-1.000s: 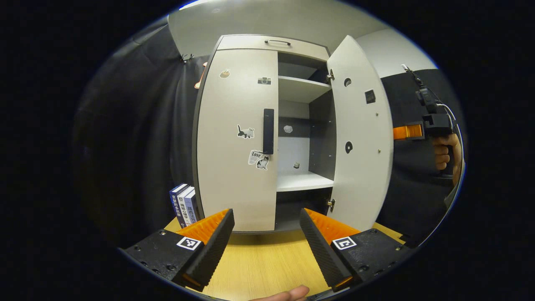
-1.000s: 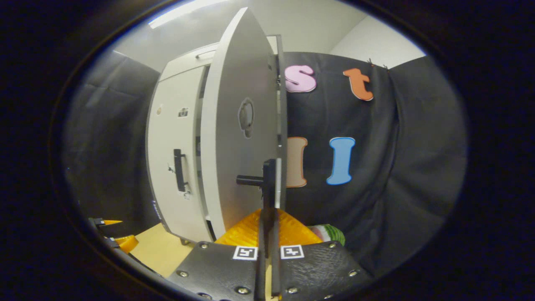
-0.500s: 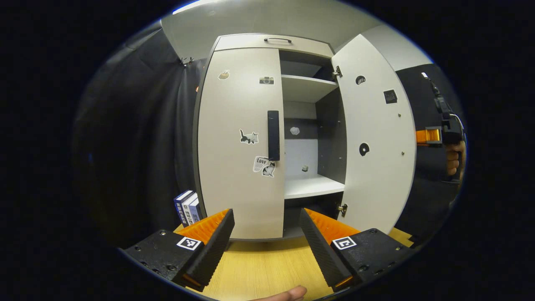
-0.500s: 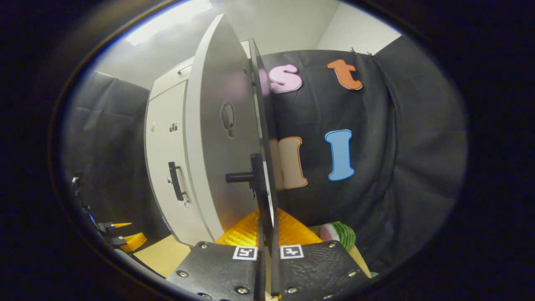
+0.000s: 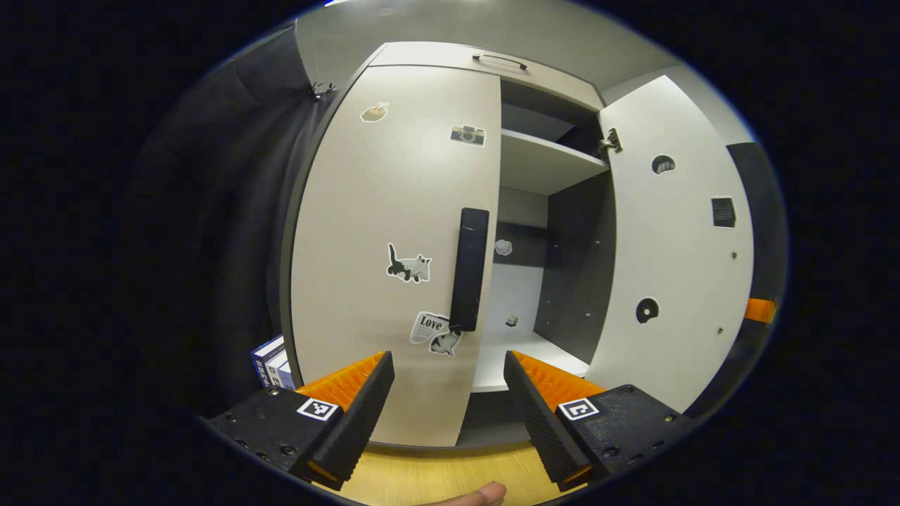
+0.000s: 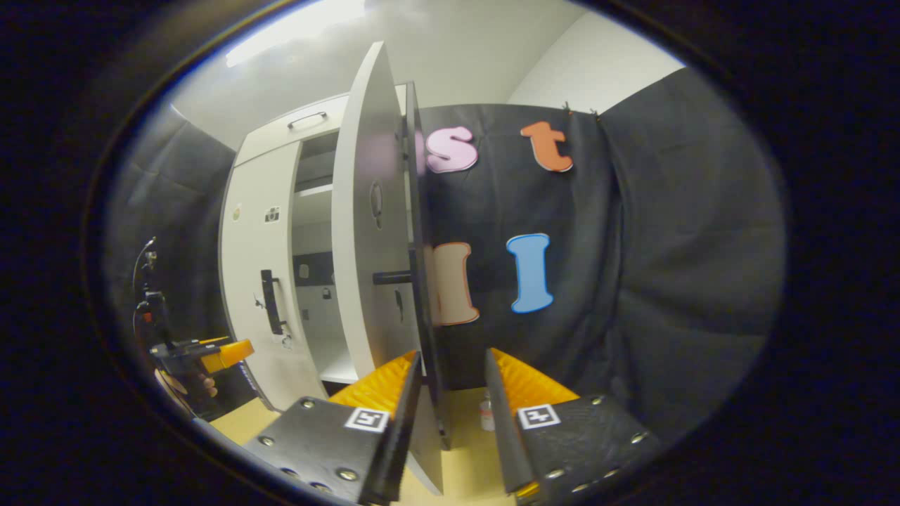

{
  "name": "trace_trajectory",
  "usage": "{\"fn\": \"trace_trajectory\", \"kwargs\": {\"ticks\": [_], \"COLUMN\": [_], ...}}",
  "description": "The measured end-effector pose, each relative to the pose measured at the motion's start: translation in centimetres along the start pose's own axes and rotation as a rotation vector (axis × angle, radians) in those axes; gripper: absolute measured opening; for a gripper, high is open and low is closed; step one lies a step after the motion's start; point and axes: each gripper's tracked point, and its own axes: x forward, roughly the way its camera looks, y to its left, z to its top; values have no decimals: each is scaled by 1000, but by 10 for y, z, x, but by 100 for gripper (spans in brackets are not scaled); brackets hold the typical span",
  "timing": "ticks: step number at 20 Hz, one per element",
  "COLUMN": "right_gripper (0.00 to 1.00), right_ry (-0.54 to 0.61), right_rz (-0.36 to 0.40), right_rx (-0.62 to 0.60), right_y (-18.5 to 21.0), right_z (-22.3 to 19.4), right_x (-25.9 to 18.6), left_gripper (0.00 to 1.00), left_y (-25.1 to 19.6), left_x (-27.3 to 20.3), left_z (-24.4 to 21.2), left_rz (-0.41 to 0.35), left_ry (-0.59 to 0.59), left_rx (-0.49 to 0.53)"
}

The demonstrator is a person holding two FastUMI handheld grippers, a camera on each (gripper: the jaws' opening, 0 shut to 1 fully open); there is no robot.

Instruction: Open the right door of the double-door shoe cabinet with the right hand, and open the left door with the left hand.

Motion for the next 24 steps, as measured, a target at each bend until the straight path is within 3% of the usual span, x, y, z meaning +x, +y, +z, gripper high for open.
{"fn": "trace_trajectory", "kwargs": {"ticks": [2,3,4,6,8,15,19,23,24], "right_gripper": [80,87,100,98,100,100,100,98,100], "right_ry": [-47,-63,-68,-64,-35,41,41,22,23], "right_rz": [-31,-54,-66,-46,-15,-35,25,56,65], "right_rx": [-43,-50,-45,-15,-4,34,85,83,90], "right_y": [-4,-9,-10,0,9,6,29,46,49], "right_z": [6,7,3,-8,-28,-84,-87,-84,-84], "right_x": [-20,-29,-39,-60,-75,-114,-131,-152,-156], "left_gripper": [97,97,96,93,96,95,79,72,64], "left_y": [1,2,2,0,-4,-4,-2,-7,-9], "left_x": [21,29,35,47,57,97,106,106,106], "left_z": [6,10,15,27,39,62,62,59,57], "left_rz": [-5,9,11,20,25,53,99,97,94], "left_ry": [0,-9,-10,-37,-57,-72,-49,-41,-39], "left_rx": [32,58,83,110,123,162,260,248,238]}}
